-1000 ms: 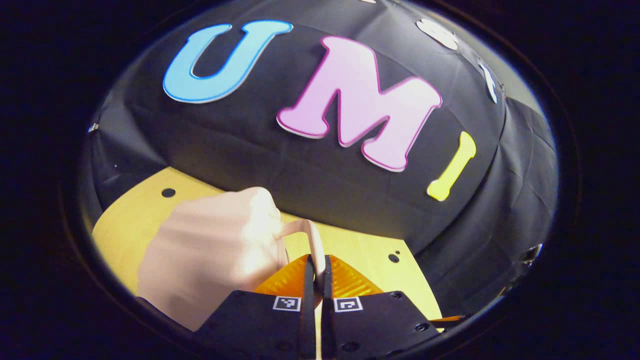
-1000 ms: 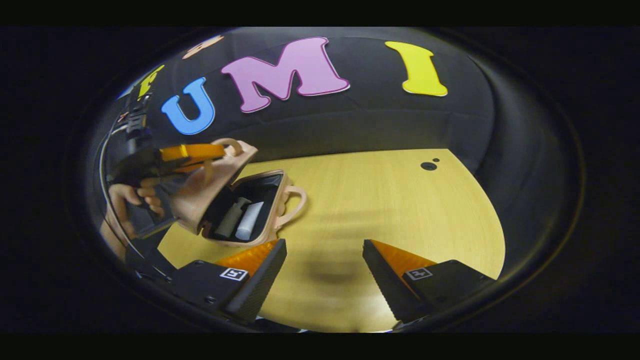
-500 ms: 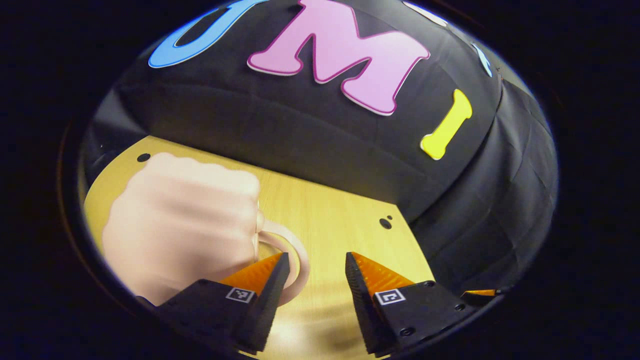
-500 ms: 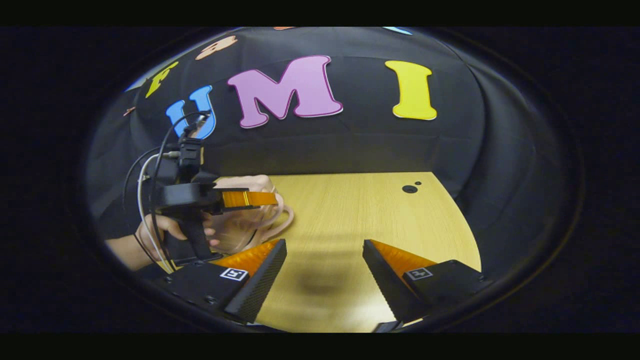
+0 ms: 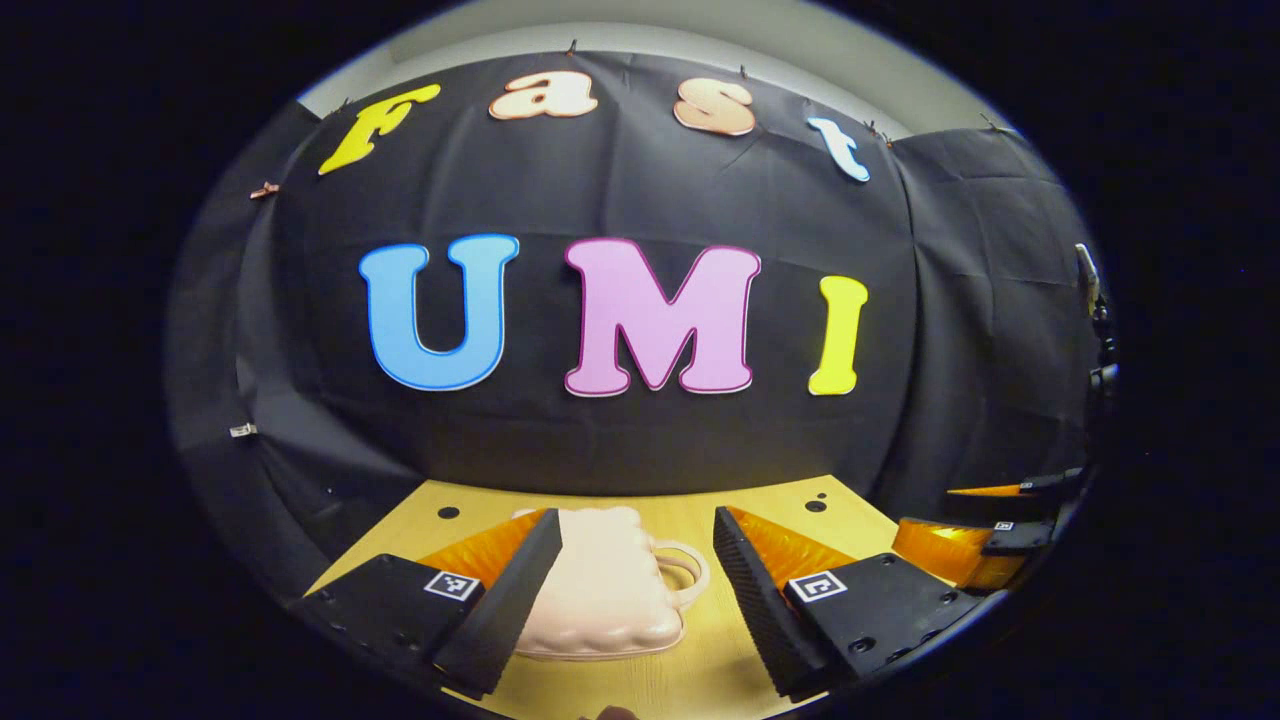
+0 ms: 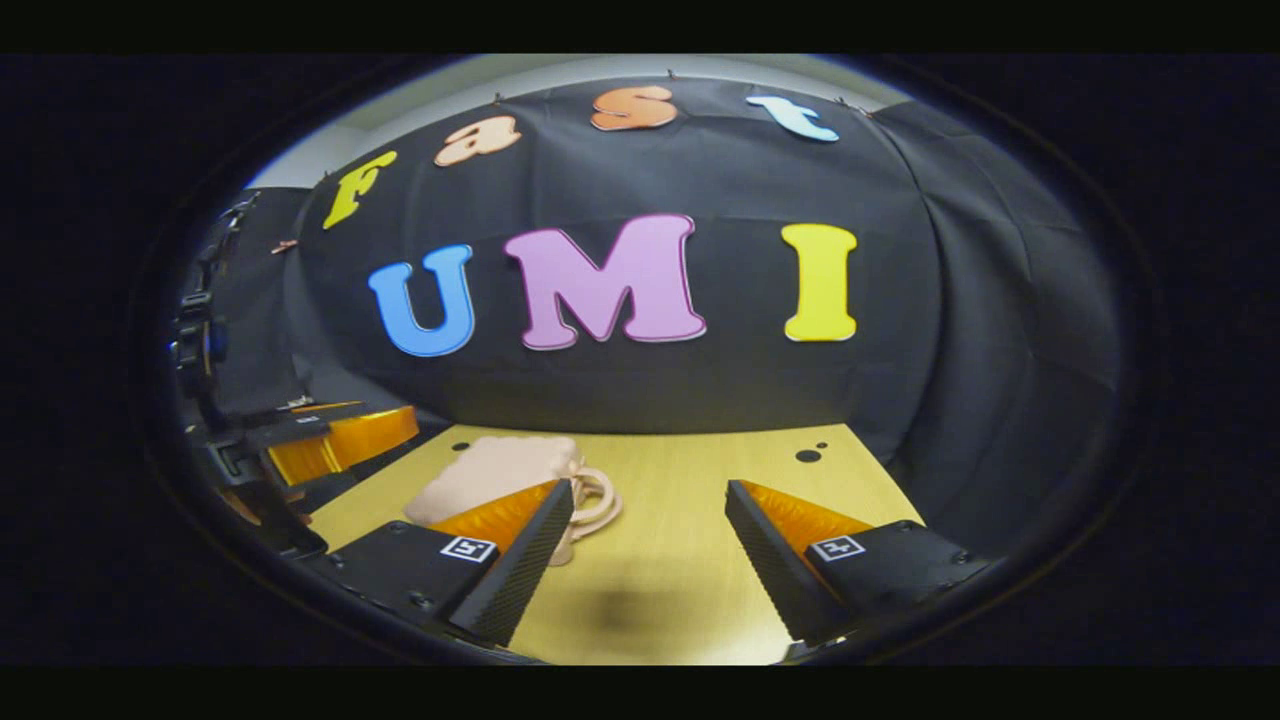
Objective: First open the suitcase, pack the skin care products into it, and then close the suitcase.
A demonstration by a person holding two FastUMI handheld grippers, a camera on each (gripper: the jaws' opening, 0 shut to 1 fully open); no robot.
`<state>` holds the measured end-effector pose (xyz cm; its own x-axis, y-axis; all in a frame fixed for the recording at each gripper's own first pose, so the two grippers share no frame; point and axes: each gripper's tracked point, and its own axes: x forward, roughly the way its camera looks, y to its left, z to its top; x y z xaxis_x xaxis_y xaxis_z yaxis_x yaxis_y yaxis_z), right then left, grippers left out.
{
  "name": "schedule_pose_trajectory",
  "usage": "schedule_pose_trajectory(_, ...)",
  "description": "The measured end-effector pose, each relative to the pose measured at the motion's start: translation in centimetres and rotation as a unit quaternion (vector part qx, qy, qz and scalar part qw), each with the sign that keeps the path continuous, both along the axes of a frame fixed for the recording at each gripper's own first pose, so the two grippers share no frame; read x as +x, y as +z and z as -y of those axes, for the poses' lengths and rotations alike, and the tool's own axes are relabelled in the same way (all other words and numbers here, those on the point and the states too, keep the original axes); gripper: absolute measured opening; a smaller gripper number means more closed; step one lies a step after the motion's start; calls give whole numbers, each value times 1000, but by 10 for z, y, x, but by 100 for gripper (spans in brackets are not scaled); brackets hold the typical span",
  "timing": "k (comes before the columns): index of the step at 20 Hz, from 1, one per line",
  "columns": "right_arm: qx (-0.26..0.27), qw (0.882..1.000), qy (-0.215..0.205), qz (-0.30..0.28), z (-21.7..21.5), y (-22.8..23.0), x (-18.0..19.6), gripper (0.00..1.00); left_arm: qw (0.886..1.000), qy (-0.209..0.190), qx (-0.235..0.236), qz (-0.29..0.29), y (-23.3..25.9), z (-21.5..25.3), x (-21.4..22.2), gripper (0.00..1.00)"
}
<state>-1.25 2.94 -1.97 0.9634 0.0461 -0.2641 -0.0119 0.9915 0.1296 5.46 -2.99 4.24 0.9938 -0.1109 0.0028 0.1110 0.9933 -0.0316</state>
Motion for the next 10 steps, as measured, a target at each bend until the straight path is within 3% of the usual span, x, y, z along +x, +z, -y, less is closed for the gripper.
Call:
schedule_pose_trajectory(4, -26, 999, 11, 23, -24, 17, -35, 97, 1000, 10, 10, 17, -4, -22, -36, 96)
schedule_pose_trajectory(10, -17, 1000, 25, -1, -52, 5, -64, 97, 1000, 15, 14, -7, -31, -45, -66, 96)
